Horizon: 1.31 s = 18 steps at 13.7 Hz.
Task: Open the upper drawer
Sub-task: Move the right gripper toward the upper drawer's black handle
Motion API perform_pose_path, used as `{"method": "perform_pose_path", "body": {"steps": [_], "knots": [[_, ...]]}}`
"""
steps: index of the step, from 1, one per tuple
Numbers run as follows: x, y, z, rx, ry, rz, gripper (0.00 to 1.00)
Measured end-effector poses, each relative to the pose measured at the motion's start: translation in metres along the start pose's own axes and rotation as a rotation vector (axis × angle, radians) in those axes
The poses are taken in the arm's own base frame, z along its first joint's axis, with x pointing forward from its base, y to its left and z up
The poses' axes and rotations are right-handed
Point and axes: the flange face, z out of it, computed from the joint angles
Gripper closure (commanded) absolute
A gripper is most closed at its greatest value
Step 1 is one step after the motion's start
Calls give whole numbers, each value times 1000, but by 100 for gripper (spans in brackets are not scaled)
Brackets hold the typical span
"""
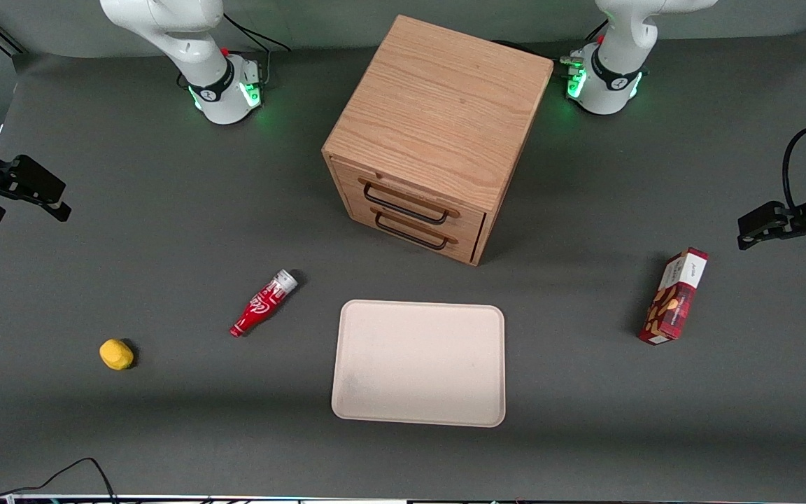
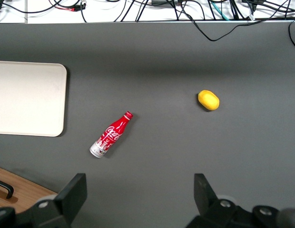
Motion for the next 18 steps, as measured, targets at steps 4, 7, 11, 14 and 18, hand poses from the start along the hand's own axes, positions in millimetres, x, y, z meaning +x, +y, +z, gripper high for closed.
{"method": "perform_pose_path", "body": {"steps": [4, 7, 11, 14, 18], "knots": [[0, -8, 2, 2, -7, -17, 0], [-11, -66, 4, 16, -36, -142, 0], [-38, -188, 8, -18, -33, -403, 0], [-55, -280, 29, -15, -52, -607, 0], [-48, -331, 84, 88, -129, -807, 0]]}}
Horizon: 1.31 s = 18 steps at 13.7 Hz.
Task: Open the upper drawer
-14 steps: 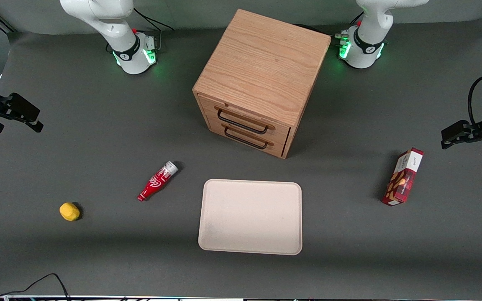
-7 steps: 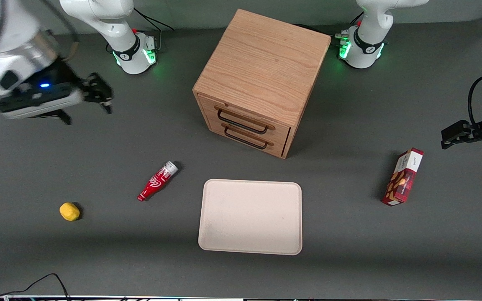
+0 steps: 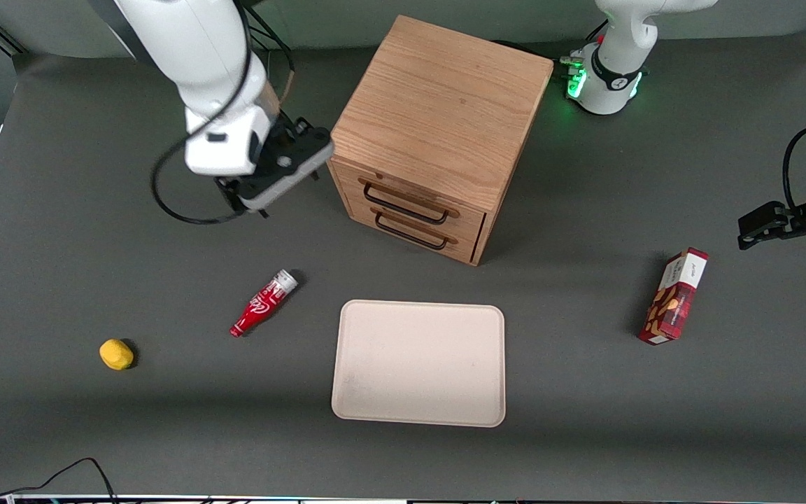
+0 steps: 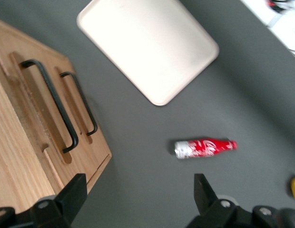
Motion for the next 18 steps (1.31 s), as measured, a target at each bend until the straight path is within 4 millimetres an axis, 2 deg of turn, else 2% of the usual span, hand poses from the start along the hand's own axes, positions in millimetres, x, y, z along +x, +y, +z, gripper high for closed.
{"method": "perform_pose_path", "body": {"steps": [4, 9, 12, 15, 18], "knots": [[38, -10, 56, 118, 50, -67, 0], [60, -21, 91, 176, 115, -79, 0], [64, -35, 124, 198, 104, -95, 0], [60, -48, 152, 212, 56, -113, 0], [55, -61, 168, 220, 20, -133, 0]]}}
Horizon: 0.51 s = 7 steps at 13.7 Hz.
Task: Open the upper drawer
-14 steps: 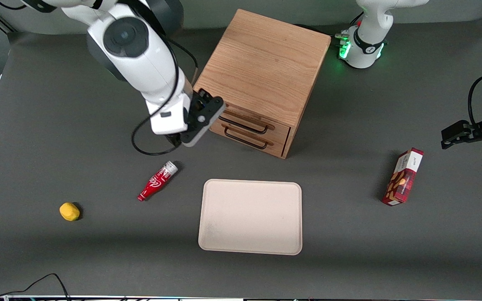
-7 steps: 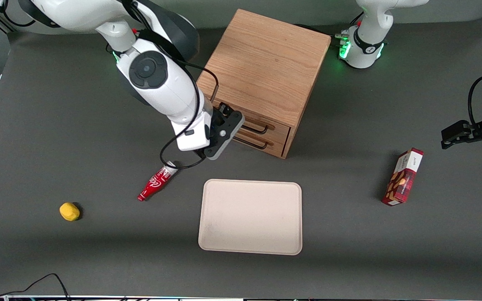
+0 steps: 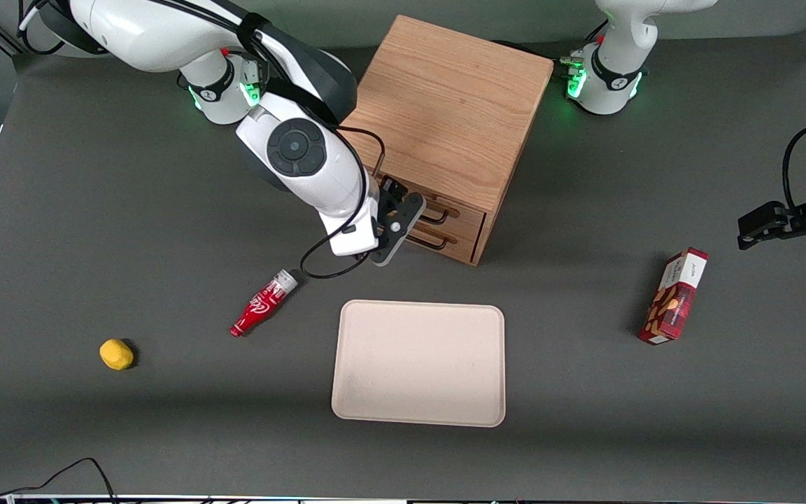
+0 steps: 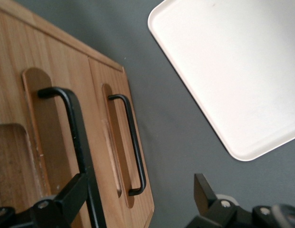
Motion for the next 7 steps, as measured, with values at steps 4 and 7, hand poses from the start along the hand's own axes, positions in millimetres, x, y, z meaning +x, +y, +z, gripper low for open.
{"method": "perform_pose_path", "body": {"steps": [4, 7], "knots": [[-2, -3, 6, 4, -11, -6, 0], [-3, -3, 8, 3, -16, -6, 0]]}}
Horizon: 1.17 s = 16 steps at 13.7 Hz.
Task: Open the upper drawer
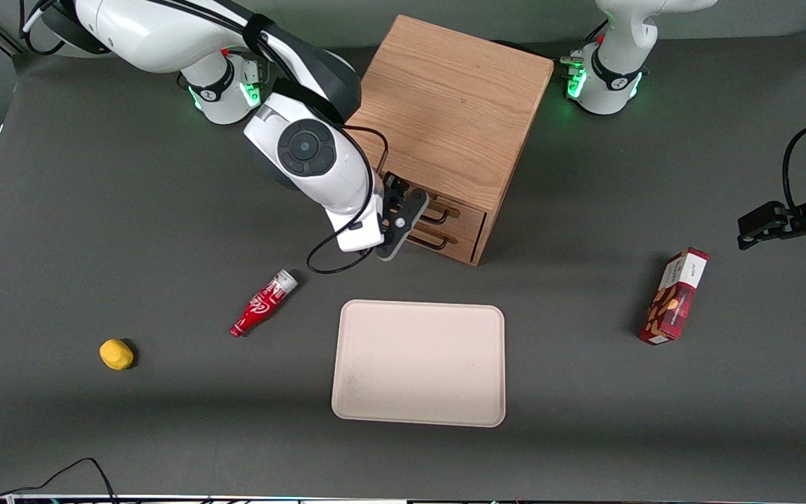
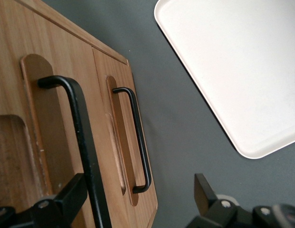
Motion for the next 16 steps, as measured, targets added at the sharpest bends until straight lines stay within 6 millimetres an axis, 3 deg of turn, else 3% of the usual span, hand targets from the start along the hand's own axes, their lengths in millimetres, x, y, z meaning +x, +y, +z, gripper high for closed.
{"method": "perform_pose_path", "body": {"steps": [4, 7, 11, 16], "knots": [[-2, 4, 12, -33, -23, -24, 0], [3, 25, 14, -79, -6, -25, 0], [13, 59, -7, -97, 59, -1, 0], [12, 105, -31, -151, 121, -7, 0]]}}
